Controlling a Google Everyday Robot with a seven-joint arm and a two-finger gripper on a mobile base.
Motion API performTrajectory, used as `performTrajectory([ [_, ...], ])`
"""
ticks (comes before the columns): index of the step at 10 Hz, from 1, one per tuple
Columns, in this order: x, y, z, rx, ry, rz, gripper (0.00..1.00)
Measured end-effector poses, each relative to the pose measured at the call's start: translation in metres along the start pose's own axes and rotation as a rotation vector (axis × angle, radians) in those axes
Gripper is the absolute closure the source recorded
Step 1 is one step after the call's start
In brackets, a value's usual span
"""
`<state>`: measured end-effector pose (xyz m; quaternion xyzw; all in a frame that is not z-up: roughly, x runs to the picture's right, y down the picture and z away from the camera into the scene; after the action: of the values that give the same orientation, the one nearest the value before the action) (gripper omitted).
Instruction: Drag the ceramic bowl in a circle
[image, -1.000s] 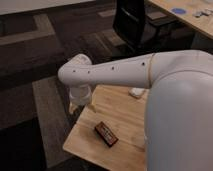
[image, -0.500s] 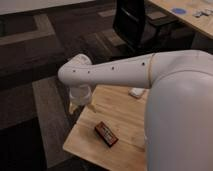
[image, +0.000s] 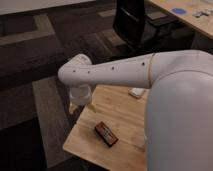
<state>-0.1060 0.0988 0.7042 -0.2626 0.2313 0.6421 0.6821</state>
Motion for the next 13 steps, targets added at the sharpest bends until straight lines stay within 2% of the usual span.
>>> performTrajectory([
  [3,-0.017,-0.025,-0.003,0.003,0.002,0.021,0.35],
  [4,-0.029,-0.038,-0.006,-0.004,0.006,0.021,0.35],
  [5,-0.044,-0.055,-0.007,-0.029,0.008,0.023,0.35],
  [6,-0.068,-0.086,-0.015,-0.068,-0.012,0.031,0.35],
  [7,-0.080,-0.112,-0.023,-0.068,-0.021,0.041,0.35],
  [8,-0.088,-0.147,-0.034,-0.040,-0.026,0.069,0.35],
  [9,-0.093,-0.187,-0.052,0.016,-0.033,0.111,0.35],
  [10,-0.094,-0.206,-0.064,0.048,-0.040,0.132,0.35],
  [11,-0.092,-0.224,-0.071,0.074,-0.042,0.154,0.35],
  [12,-0.094,-0.217,-0.071,0.064,-0.044,0.147,0.35],
  [13,-0.093,-0.221,-0.071,0.068,-0.045,0.151,0.35],
])
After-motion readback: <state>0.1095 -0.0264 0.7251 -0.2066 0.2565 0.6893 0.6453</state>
